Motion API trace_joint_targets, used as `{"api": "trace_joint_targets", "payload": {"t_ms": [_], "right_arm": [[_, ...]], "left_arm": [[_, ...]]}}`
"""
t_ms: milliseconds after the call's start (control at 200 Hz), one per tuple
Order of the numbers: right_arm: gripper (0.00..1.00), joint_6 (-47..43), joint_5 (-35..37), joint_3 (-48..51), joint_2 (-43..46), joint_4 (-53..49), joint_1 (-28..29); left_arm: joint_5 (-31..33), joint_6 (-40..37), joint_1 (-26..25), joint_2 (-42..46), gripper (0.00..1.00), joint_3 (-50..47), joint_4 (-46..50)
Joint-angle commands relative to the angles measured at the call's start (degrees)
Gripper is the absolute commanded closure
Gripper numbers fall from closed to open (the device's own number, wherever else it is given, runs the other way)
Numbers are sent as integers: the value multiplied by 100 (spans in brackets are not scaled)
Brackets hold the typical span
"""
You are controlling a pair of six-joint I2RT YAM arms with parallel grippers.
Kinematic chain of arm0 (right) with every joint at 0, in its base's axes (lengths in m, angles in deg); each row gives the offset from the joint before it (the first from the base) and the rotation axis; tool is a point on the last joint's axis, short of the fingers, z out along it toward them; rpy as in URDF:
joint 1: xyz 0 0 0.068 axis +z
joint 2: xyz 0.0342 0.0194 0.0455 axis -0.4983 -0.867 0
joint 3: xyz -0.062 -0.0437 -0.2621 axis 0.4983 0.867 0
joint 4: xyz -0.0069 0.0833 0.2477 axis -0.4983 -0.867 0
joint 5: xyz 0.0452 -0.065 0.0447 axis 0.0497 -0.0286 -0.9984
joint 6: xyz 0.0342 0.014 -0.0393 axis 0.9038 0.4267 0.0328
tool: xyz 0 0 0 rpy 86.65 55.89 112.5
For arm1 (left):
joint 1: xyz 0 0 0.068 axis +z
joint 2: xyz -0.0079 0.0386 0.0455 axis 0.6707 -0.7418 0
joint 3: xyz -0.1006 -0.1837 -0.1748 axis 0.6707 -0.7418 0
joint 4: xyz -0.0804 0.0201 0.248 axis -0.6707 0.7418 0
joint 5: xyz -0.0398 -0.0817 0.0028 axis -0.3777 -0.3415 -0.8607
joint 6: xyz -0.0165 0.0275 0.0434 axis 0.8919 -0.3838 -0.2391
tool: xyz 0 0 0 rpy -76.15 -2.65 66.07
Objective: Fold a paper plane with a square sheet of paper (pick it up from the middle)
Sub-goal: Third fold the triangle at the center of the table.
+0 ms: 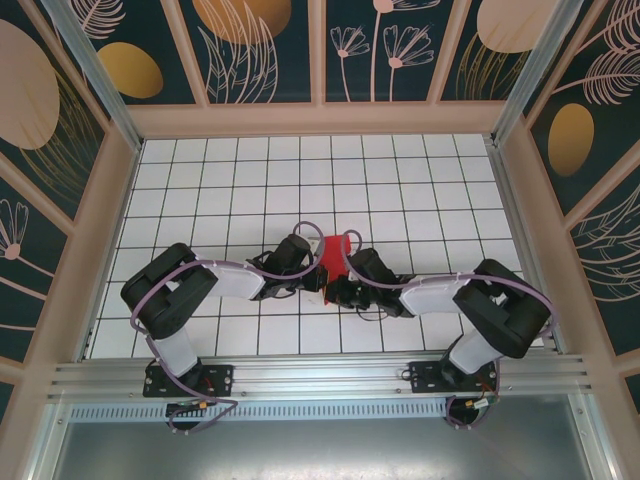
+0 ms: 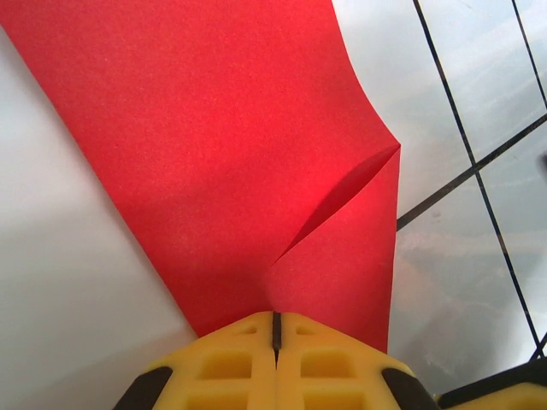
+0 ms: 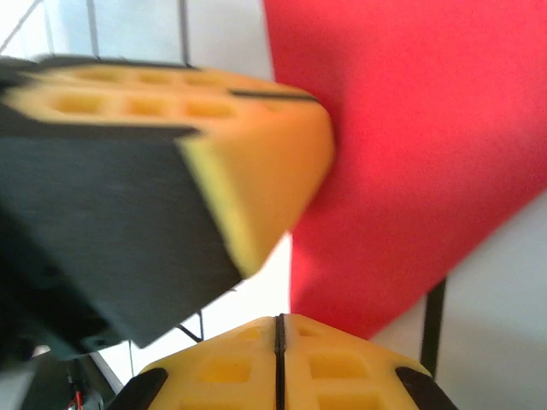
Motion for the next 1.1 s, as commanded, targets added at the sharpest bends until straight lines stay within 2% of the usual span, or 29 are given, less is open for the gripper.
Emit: {"api": "trace_joint_targets", "payload": {"t_ms": [0, 120, 255, 420, 500, 600, 921, 1096], "right_arm": [[90, 207, 6, 133, -317, 338, 62], [90, 197, -44, 109, -325, 311, 98], [90, -74, 392, -90, 249, -444, 14], [90, -466, 380, -147, 717, -748, -849], [90, -654, 148, -223, 660, -730, -1240], [90, -837, 9, -411, 473, -742, -1418], [90, -963, -57, -503, -393, -458, -1698], [89, -1047, -123, -594, -110, -711, -1713]], "left_arm": [[196, 11, 48, -160, 100, -111, 410], [216, -7, 47, -161, 100, -109, 445], [214, -20, 47, -151, 100, -104, 473], [224, -55, 48, -159, 100, -87, 492], [214, -59, 51, -160, 100, -78, 501], [171, -77, 47, -160, 100, -74, 486], [91, -173, 48, -138, 100, -43, 517], [33, -327, 51, -134, 100, -42, 589]]}}
